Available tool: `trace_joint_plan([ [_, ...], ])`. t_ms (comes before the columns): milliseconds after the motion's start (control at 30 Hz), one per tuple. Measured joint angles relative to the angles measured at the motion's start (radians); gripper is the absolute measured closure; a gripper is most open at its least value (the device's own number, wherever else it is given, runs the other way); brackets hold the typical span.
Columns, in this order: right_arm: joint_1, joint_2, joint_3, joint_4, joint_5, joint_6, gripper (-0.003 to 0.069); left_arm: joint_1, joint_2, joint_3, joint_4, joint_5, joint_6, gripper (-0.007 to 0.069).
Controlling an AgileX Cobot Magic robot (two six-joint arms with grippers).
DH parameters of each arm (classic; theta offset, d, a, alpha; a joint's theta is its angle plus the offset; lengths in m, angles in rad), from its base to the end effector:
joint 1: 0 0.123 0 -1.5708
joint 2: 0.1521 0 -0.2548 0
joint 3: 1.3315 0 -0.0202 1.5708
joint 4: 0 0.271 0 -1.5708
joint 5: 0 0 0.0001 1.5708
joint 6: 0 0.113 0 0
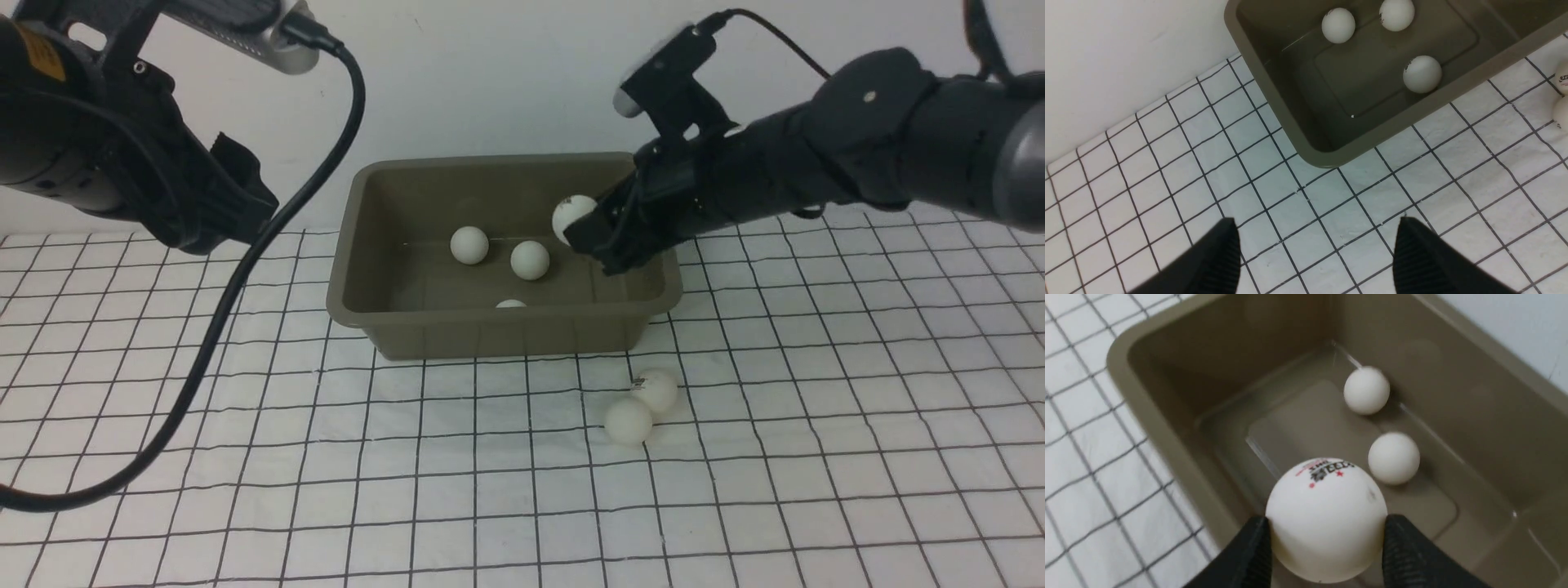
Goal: Put the table tennis balls into the box on the white checkered tablecloth.
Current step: 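Release the ping pong ball into the bin and lift the gripper away, then reach for and grasp a ping pong ball on the table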
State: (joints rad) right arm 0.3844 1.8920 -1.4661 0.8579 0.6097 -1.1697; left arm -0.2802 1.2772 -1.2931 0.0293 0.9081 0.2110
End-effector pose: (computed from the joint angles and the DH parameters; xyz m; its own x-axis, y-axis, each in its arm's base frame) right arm 0.4004 0.2148 0.2081 -0.3395 -0.5257 -0.7800 -0.8319 0.5548 -0.0119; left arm 0.2984 -0.0832 0.3418 -0.6152 0.4132 -0.6714 0.4115 0.8947 0.1736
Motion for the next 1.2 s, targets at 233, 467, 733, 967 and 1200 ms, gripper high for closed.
trace_joint_plan([
  [233, -0.007, 0.040, -0.063, 0.011, -0.003, -0.016, 0.0225, 0.000, 0.000, 0.000, -0.001, 0.000, 0.000, 0.0174],
  [467, -0.123, -0.091, -0.068, -0.127, 0.160, 0.049, 0.0199, 0.000, 0.000, 0.000, -0.001, 0.000, 0.000, 0.0174],
  [733, -0.189, -0.178, -0.070, -0.402, 0.473, 0.256, 0.0206, 0.000, 0.000, 0.000, -0.001, -0.027, 0.000, 0.0174],
  [967, -0.189, -0.240, 0.027, -0.457, 0.509, 0.320, 0.0206, 0.000, 0.000, 0.000, -0.001, -0.027, 0.000, 0.0174],
  [1200, -0.189, -0.316, 0.195, -0.415, 0.414, 0.370, 0.0206, 0.000, 0.000, 0.000, -0.001, -0.027, 0.000, 0.0174],
])
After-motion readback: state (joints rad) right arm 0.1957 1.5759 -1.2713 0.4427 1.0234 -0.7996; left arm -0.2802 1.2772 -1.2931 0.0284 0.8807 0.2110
